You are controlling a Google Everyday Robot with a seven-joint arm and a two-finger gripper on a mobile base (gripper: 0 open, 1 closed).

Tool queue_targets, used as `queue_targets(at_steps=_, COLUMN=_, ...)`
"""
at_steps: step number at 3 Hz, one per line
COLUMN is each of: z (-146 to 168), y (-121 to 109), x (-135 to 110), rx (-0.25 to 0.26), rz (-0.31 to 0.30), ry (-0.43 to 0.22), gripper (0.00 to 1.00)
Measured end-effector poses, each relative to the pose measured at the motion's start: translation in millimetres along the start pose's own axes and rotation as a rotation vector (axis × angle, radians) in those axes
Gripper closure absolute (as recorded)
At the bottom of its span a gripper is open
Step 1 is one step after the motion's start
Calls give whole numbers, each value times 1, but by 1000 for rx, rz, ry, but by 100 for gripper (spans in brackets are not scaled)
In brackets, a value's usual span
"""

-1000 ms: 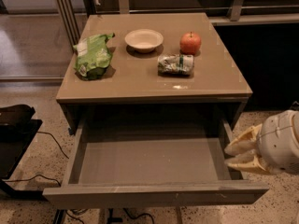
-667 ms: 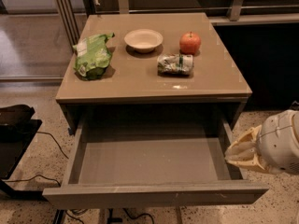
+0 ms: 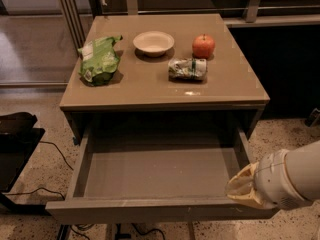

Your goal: Close top drawer

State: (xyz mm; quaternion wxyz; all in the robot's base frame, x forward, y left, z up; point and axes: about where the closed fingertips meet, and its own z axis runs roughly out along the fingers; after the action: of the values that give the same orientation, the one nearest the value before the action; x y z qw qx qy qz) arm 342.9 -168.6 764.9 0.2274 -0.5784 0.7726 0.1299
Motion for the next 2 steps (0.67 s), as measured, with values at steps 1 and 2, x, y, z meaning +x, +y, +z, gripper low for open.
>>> queue_targets(at_steps=1, z=46, y=26, x=13, rx=-50, rz=40, ry=-23, gripper=100)
queue_targets(at_steps=2, z=80, y=49, x=21, rx=-84, rz=55, ry=-35, gripper=100)
